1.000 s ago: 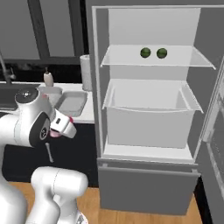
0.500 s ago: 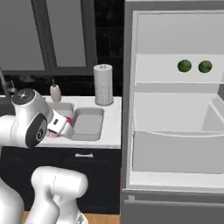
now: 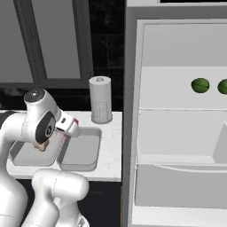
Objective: Place one avocado and one steak in each tupperware on the nearby counter, to pack two identical lunches.
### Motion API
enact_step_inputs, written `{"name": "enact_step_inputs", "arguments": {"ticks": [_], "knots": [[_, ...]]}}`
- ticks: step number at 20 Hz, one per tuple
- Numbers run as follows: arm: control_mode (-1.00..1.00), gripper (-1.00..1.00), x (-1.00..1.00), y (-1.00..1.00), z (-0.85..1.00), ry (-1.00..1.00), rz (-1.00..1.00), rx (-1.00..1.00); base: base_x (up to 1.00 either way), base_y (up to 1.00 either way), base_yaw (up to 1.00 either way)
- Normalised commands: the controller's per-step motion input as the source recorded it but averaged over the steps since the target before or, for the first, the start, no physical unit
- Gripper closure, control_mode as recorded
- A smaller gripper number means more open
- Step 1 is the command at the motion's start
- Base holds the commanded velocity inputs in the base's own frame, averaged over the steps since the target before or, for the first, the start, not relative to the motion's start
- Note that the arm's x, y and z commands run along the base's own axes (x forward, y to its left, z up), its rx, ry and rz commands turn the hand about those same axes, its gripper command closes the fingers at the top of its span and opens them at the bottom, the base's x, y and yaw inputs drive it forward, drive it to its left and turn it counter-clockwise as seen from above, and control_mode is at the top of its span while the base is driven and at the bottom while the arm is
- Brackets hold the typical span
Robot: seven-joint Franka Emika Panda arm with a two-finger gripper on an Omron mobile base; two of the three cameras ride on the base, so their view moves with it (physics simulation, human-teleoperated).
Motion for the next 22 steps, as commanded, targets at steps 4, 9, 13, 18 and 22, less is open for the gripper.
{"name": "enact_step_inputs", "arguments": {"ticks": [4, 9, 13, 18, 22], "knots": [[-1.0, 1.0, 0.39, 0.01, -1.0, 0.05, 0.0, -0.06, 0.0, 0.0, 0.0], [-1.0, 1.0, 0.46, 0.0, -0.96, 0.03, 0.0, -0.01, 0.0, 0.0, 0.0], [-1.0, 1.0, 0.81, 0.01, -0.62, 0.01, 0.0, 0.0, 0.0, 0.0, 0.0], [-1.0, -1.0, 0.94, 0.11, -0.43, 0.05, 0.0, 0.0, 0.0, 0.0, 0.0], [-1.0, -1.0, 0.54, 0.0, -0.77, 0.12, 0.01, 0.0, 0.0, 0.0, 0.0]]}}
